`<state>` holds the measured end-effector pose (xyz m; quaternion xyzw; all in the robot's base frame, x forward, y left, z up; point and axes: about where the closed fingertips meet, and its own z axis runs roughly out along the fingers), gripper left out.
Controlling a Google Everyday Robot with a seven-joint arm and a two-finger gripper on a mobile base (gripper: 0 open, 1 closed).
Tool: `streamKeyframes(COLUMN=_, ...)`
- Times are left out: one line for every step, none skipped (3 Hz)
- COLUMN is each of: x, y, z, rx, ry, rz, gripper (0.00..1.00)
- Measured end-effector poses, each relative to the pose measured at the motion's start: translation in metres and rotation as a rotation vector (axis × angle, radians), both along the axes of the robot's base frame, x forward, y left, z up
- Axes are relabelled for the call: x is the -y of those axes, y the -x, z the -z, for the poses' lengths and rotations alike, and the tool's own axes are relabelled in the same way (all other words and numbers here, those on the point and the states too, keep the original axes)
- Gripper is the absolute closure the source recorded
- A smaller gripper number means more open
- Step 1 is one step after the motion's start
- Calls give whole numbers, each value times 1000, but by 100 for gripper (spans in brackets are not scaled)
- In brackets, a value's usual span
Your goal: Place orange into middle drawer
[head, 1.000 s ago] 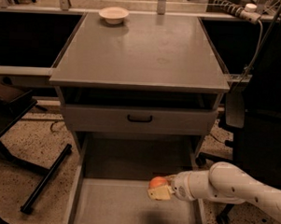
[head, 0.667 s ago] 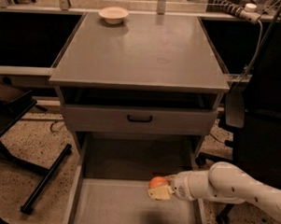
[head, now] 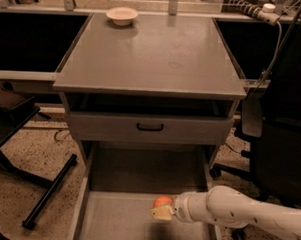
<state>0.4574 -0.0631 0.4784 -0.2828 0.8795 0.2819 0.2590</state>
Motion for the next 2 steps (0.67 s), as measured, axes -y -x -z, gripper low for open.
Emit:
streamKeyframes(x=-18, y=-4, z=25, rx=-20, ry=3, rz=57, gripper=100)
streamKeyframes(x=-39, y=5, z=47, rx=-64, ry=-2, rz=41, gripper=100)
